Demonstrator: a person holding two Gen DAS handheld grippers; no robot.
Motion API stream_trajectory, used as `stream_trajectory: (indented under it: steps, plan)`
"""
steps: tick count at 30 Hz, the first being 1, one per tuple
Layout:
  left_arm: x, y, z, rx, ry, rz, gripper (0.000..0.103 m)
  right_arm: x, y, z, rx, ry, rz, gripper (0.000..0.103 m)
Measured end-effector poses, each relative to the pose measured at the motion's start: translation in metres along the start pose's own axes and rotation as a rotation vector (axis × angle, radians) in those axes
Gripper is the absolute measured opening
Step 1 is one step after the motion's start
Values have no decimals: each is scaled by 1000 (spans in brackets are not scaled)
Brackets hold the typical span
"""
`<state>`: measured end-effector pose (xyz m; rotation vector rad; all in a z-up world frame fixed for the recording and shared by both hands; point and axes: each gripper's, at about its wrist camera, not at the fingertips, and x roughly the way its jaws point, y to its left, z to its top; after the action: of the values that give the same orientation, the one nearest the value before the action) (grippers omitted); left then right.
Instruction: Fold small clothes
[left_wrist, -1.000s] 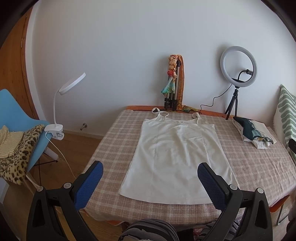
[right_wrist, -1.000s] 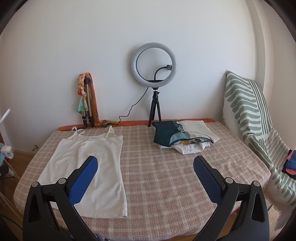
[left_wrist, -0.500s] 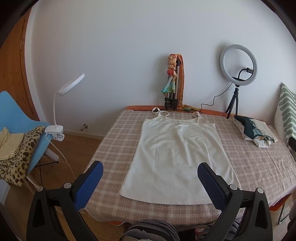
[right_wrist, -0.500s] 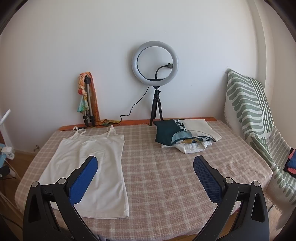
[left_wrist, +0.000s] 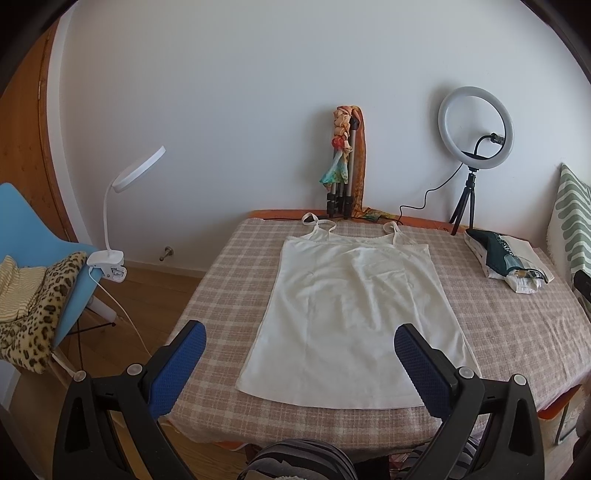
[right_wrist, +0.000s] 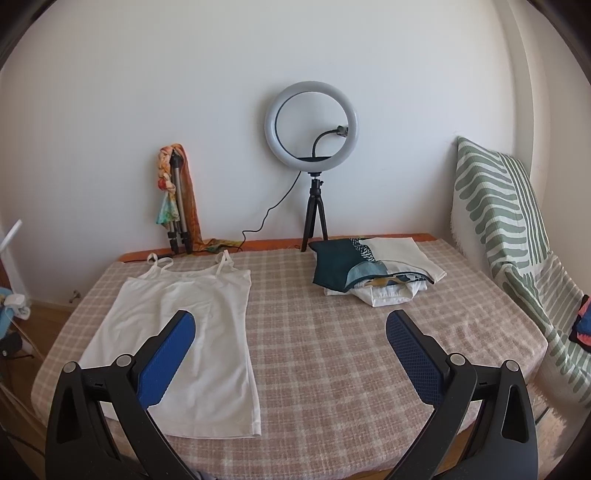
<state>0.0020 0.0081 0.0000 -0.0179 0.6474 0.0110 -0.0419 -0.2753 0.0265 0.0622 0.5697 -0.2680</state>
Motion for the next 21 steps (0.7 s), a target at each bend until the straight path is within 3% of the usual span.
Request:
stream_trajectory:
  steps: [10,21]
  plan:
    - [6,4,2,-5,7,17,103,5,4,2,3,3,17,102]
    - [14,20,0,-27,17,17,103,25,24,14,14,19,102,102]
